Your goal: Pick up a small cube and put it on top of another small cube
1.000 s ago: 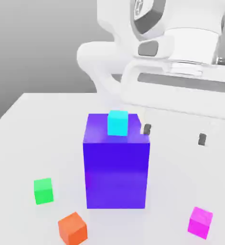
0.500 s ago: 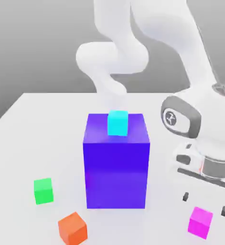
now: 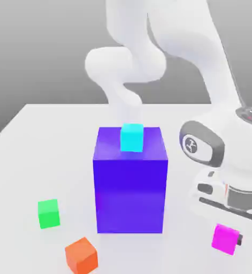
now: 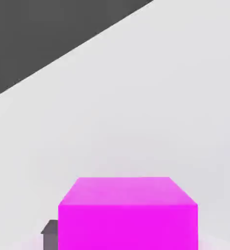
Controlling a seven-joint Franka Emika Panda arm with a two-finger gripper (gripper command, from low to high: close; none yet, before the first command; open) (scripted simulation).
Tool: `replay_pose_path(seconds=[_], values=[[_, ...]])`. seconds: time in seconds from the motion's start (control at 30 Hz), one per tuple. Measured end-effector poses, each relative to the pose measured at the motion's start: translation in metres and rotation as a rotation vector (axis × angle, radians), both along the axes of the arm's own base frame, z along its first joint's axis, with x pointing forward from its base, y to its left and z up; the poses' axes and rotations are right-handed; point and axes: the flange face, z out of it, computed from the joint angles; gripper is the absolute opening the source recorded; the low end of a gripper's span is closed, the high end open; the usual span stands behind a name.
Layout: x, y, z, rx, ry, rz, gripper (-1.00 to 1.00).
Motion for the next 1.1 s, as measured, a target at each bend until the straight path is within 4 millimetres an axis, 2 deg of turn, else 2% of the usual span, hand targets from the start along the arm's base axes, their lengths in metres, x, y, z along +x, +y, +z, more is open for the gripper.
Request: replay_pose_path(seconds=[0.07,0.23,0.33,0.43,0.53,0.8,0.97,1.1], values=[[0.013,-0.033,0.001,-0.024,0.01,-0.034,-1.0],[0.036,-0.15,0.0,-0.079,0.046,-0.215,-1.0],[0.035,-0.224,0.004,-0.098,0.068,-0.343,-1.0],[0.019,-0.284,0.013,-0.1,0.069,-0.597,-1.0],[0.001,-0.315,0.021,-0.092,0.058,-0.832,-1.0],[-0.051,-0.376,0.039,-0.056,0.028,-1.439,-1.0],[-0.088,-0.405,0.048,-0.022,0.013,-1.816,-1.0],[-0.114,-0.419,0.055,0.001,-0.005,-2.075,-1.0]])
